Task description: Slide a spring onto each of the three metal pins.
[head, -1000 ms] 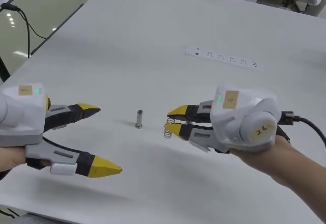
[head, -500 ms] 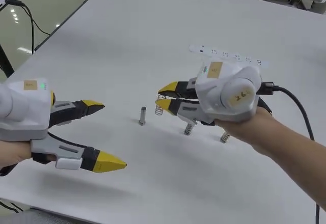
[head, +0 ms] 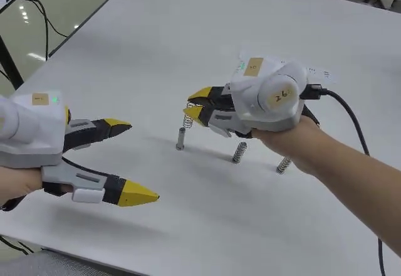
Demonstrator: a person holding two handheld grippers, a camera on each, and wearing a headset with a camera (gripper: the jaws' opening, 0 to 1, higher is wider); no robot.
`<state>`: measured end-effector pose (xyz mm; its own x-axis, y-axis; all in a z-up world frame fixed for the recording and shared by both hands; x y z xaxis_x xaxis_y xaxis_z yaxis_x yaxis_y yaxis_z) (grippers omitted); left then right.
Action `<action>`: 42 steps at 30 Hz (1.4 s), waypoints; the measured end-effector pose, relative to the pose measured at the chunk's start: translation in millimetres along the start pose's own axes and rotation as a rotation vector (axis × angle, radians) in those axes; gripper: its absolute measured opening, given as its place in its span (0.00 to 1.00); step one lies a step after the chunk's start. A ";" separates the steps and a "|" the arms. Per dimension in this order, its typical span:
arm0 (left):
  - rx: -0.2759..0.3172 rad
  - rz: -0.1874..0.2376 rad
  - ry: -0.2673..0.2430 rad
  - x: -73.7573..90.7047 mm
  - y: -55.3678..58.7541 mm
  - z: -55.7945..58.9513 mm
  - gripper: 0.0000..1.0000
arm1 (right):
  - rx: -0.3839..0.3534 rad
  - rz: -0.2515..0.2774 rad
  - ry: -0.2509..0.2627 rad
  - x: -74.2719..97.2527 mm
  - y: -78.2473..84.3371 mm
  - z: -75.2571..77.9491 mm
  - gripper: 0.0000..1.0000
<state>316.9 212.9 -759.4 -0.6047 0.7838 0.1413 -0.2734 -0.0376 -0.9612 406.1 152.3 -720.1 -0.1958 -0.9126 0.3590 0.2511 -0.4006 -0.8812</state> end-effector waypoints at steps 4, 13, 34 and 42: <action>0.005 0.004 0.002 -0.2 0.1 0.3 0.95 | -0.001 -0.010 -0.006 -4.4 4.4 -0.4 0.07; 0.006 0.002 -0.005 2.2 1.4 -0.9 0.94 | -0.006 -0.022 -0.011 -11.1 12.0 -0.1 0.07; 0.004 0.002 -0.017 4.3 1.3 -2.4 0.94 | -0.001 -0.056 -0.038 -21.1 27.7 -5.3 0.08; 0.005 0.002 -0.022 4.9 2.2 -4.3 0.94 | -0.015 -0.089 -0.051 -26.3 44.3 -10.8 0.08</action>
<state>316.6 219.3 -761.8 -0.6218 0.7697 0.1444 -0.2758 -0.0427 -0.9603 412.1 159.5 -771.9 -0.1679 -0.8764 0.4515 0.2208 -0.4797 -0.8492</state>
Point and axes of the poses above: the centre of the closed fingertips' face, and the gripper's own axes: x roughly backward along the fingers, z roughly to its right, y roughly out of its underside, the point moved 3 cm from there along x, roughly backward along the fingers, and after that the axes turned 11 degrees about z, right-handed, at the moved point
